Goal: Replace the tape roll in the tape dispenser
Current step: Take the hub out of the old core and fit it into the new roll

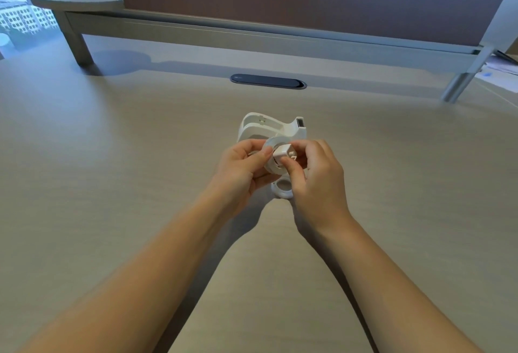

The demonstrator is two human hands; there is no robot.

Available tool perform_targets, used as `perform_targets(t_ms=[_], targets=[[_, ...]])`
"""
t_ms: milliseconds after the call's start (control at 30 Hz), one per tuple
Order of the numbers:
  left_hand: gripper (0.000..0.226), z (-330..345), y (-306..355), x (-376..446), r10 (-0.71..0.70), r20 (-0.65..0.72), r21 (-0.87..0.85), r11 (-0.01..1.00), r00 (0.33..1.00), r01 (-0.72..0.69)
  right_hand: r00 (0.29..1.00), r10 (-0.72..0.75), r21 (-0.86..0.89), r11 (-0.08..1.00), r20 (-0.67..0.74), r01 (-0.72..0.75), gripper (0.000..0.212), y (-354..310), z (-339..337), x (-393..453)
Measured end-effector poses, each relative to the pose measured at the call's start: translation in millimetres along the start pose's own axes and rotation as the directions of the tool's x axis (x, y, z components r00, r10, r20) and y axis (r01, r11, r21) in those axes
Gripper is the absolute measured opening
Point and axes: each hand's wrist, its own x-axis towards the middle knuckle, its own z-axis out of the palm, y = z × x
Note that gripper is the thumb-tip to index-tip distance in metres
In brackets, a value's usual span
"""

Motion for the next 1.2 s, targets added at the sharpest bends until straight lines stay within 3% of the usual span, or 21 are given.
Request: perform_targets(t_ms=[400, 600, 733, 833, 933, 1100, 1200], targets=[[0.017, 2.9, -0.3, -5.5, 0.076, -0.065, 0.058, 0.996, 0.995, -0.072, 0.991, -0.131, -0.21, 0.969, 0.011, 0.13, 0.027, -9.9, 3.2, -0.5], [0.019, -2.6, 10.1, -6.3, 0.027, 0.051, 0.047, 0.998, 0.998, -0.03, 0.997, 0.039, 0.128, 0.991, 0.07, -0.048, 0.022, -3.8, -2.3, 3.0], [0.021, -3.8, 14.8, -8.3, 0.012, 0.065, 0.048, 0.999, 0.998, -0.015, 0.959, 0.244, 0.34, 0.898, 0.144, -0.28, 0.03, -2.3, -7.5, 4.6], [0.022, -4.3, 13.4, -9.0, 0.013, 0.083, 0.09, 0.996, 0.996, -0.02, 0.931, 0.238, 0.423, 0.84, 0.275, -0.34, 0.02, -0.7, -10.0, 5.4], [0.02, -4.5, 11.4, -8.5, 0.007, 0.1, 0.107, 0.994, 0.995, -0.018, 0.931, 0.239, 0.47, 0.811, 0.277, -0.348, 0.01, 0.9, -10.3, 5.1], [0.007, -7.2, 9.5, -7.1, -0.012, 0.097, 0.241, 0.97, 0.995, -0.012, 0.915, 0.227, 0.488, 0.789, 0.332, -0.373, 0.017, -2.9, -11.7, 3.5], [0.003, -10.0, 8.8, -6.0, 0.003, 0.078, 0.276, 0.961, 0.997, -0.024, 0.898, 0.204, 0.479, 0.788, 0.391, -0.387, 0.011, -2.1, -11.6, 2.5]])
